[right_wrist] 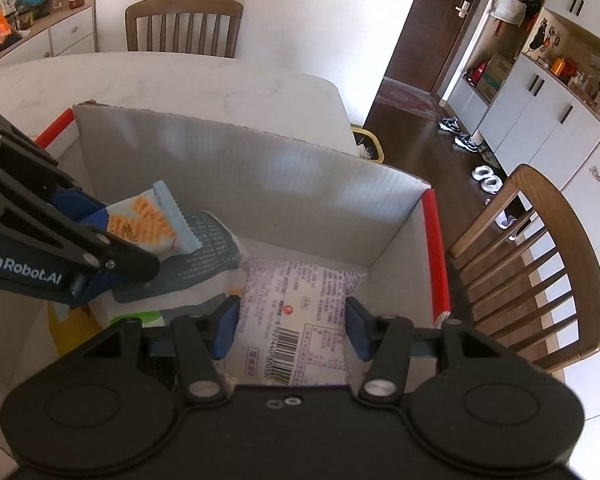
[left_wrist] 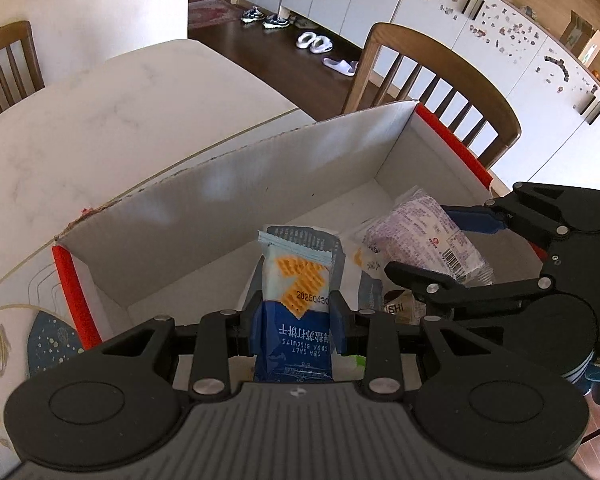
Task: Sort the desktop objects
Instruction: 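Open both tools to drop the cracker packet and pink-white bag into the box, then withdraw both tools from the box toward the remaining packets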
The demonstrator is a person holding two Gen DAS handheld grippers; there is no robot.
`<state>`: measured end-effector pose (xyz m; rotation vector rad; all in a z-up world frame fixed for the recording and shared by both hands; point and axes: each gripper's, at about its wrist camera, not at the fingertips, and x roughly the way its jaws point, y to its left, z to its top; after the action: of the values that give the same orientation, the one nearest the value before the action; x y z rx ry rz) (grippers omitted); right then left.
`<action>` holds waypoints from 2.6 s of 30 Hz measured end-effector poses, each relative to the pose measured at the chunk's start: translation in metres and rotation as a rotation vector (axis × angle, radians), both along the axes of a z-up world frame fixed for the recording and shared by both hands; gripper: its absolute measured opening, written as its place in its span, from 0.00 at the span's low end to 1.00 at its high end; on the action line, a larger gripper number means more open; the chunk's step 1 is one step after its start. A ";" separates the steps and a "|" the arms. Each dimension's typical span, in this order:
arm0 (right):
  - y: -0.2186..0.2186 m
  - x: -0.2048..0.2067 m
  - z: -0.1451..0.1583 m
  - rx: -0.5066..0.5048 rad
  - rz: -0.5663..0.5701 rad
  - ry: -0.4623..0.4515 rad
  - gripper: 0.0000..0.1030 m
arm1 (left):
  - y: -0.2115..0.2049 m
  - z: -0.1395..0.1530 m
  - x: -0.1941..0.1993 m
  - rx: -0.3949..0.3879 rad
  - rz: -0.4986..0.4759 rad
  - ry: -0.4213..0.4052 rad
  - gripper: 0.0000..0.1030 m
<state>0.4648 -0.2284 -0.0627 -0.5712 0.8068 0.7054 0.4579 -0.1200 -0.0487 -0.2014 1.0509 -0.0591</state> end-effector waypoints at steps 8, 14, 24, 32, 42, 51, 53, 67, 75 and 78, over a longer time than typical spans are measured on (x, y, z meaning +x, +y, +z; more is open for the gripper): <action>-0.004 -0.001 0.000 0.006 -0.018 -0.018 0.63 | 0.004 0.002 -0.005 0.015 0.021 -0.018 0.60; -0.008 -0.005 0.007 0.024 -0.018 -0.021 0.66 | 0.000 0.008 -0.012 0.022 0.011 -0.044 0.67; -0.018 -0.010 0.030 0.068 -0.027 -0.022 0.69 | -0.003 0.024 -0.030 -0.007 -0.001 -0.082 0.67; -0.024 -0.019 0.043 0.105 -0.039 -0.005 0.69 | -0.008 0.043 -0.059 -0.024 -0.022 -0.137 0.67; -0.021 -0.039 0.057 0.147 -0.048 0.001 0.70 | -0.006 0.061 -0.096 -0.039 -0.014 -0.197 0.67; -0.016 -0.058 0.063 0.175 -0.079 0.008 0.70 | 0.005 0.073 -0.132 -0.036 0.003 -0.241 0.67; -0.015 -0.063 0.065 0.180 -0.082 0.008 0.70 | 0.010 0.074 -0.140 -0.040 0.010 -0.248 0.67; 0.010 -0.103 0.082 0.216 -0.077 0.000 0.71 | 0.038 0.076 -0.192 -0.040 0.049 -0.288 0.67; 0.035 -0.138 0.089 0.225 -0.055 -0.002 0.71 | 0.054 0.080 -0.225 -0.036 0.035 -0.316 0.67; 0.045 -0.149 0.089 0.227 -0.051 0.001 0.71 | 0.063 0.079 -0.237 -0.039 0.034 -0.314 0.67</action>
<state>0.3155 -0.1830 0.0266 -0.3438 0.7281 0.7392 0.2212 -0.0574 0.0298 -0.2367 0.7338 -0.0780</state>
